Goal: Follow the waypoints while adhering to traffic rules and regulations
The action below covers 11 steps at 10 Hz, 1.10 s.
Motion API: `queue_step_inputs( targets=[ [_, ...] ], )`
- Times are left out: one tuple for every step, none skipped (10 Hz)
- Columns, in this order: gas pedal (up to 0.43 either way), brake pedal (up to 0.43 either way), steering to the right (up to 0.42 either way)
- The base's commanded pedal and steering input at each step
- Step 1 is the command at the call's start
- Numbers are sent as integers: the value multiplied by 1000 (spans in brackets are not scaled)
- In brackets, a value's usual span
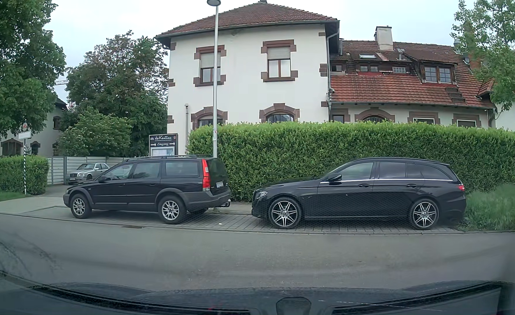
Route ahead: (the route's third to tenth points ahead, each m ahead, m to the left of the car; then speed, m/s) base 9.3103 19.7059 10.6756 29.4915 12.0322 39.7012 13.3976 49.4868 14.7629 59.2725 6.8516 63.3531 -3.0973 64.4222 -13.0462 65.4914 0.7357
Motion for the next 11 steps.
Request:
queue_step_inputs(
  targets=[
    [0,140,-43],
    [0,146,-57],
    [0,146,-70],
    [0,104,-90],
    [0,0,-102],
    [0,0,-114],
    [0,0,-138],
    [0,0,-170],
    [0,0,-195],
    [67,0,-234],
    [79,0,-273]
  ],
)
